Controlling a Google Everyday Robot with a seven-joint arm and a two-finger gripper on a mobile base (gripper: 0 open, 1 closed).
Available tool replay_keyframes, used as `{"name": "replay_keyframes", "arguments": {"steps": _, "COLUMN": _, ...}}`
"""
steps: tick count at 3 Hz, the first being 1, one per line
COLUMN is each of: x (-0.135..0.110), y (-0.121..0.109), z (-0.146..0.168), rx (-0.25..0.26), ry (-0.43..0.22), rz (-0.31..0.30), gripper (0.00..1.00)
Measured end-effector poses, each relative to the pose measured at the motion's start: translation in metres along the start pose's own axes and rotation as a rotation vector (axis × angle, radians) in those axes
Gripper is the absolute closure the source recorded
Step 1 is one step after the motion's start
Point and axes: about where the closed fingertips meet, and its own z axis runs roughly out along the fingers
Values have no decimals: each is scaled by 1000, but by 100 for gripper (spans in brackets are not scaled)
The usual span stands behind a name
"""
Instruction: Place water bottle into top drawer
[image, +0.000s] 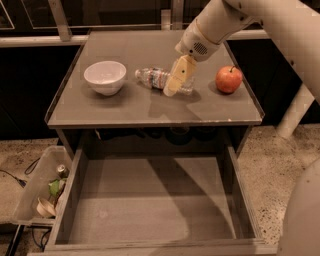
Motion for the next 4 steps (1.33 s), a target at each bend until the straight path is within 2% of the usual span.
{"name": "replay_keyframes", "arguments": {"steps": 2, "x": 18, "y": -9, "z": 31, "rx": 41, "ry": 77, "rz": 7, "gripper": 0}}
{"name": "replay_keyframes", "arguments": {"steps": 4, "x": 31, "y": -16, "z": 56, "rx": 53, "ry": 117, "rz": 27, "gripper": 0}}
